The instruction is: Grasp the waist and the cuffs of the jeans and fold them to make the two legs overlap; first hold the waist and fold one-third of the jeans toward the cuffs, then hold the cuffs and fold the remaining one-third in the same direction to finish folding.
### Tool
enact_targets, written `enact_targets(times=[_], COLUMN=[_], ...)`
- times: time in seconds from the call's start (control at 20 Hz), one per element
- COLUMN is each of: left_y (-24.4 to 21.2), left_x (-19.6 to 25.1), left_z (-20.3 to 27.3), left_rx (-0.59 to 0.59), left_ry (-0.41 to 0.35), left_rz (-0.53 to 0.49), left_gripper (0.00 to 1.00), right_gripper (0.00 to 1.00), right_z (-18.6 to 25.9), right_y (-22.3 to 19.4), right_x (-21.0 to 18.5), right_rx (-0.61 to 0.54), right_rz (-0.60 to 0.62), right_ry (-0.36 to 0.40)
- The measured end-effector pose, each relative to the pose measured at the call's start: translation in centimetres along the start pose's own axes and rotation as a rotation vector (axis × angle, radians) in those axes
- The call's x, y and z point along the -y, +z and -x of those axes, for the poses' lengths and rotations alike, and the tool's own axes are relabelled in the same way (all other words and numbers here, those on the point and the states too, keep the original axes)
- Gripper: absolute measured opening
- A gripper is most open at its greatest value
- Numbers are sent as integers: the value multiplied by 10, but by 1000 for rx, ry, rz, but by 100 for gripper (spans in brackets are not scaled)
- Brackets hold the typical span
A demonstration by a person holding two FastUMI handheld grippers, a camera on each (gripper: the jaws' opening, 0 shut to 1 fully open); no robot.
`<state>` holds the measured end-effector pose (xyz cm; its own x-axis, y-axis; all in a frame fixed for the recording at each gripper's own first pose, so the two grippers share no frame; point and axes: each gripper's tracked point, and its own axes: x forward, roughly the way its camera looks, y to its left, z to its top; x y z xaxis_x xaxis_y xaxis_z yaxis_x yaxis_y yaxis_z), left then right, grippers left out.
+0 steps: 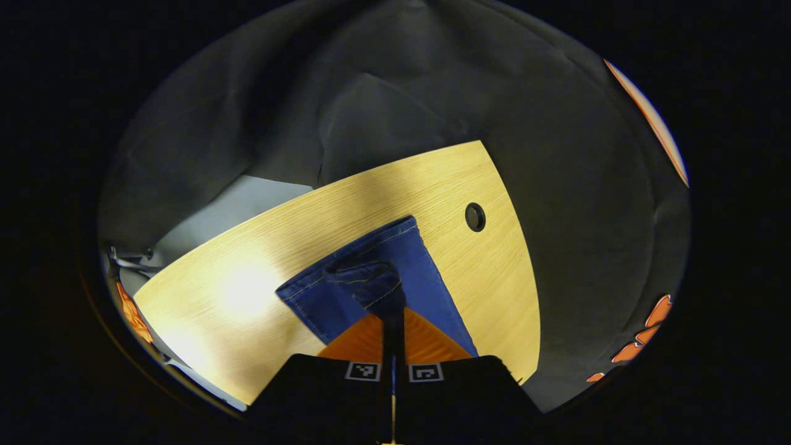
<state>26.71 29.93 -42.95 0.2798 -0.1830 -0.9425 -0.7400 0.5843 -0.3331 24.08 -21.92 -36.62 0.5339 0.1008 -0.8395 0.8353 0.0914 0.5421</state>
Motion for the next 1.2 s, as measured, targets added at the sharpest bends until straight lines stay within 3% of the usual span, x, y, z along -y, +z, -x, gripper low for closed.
enact_targets(times=[0.1,0.2,0.25,0.4,0.5,0.55,0.6,0.65,0.7,0.75,0.9,0.95,1.0,1.2], left_y=[18,39,50,68,73,77,78,69,64,61,47,36,24,-1], left_x=[5,16,20,34,42,49,57,68,75,79,98,107,118,124], left_z=[-15,-27,-23,-12,4,15,29,31,38,47,83,99,112,147], left_rx=[20,80,123,219,321,389,442,479,506,539,673,733,777,841], left_ry=[37,20,8,-19,-25,-39,-59,-86,-110,-132,-177,-188,-217,-289], left_rz=[-58,-118,-139,-213,-341,-415,-465,-501,-527,-553,-694,-749,-792,-850], left_gripper=[13,39,33,41,53,60,68,69,74,79,87,94,98,98], right_gripper=[6,6,8,14,23,48,55,61,75,79,84,87,89,95], right_z=[-12,-20,-21,-9,4,15,23,30,37,50,67,65,66,50], right_y=[-1,-3,-4,-3,-1,1,0,0,1,2,3,2,0,-9], right_x=[-10,-28,-37,-38,-42,-46,-52,-48,-41,-34,4,20,29,70], right_rx=[3,1,2,16,65,93,121,140,160,170,175,165,155,119], right_rz=[2,1,-6,71,192,242,289,330,369,404,522,531,525,471], right_ry=[-21,19,55,84,117,138,158,148,131,91,-7,-28,-29,-78])
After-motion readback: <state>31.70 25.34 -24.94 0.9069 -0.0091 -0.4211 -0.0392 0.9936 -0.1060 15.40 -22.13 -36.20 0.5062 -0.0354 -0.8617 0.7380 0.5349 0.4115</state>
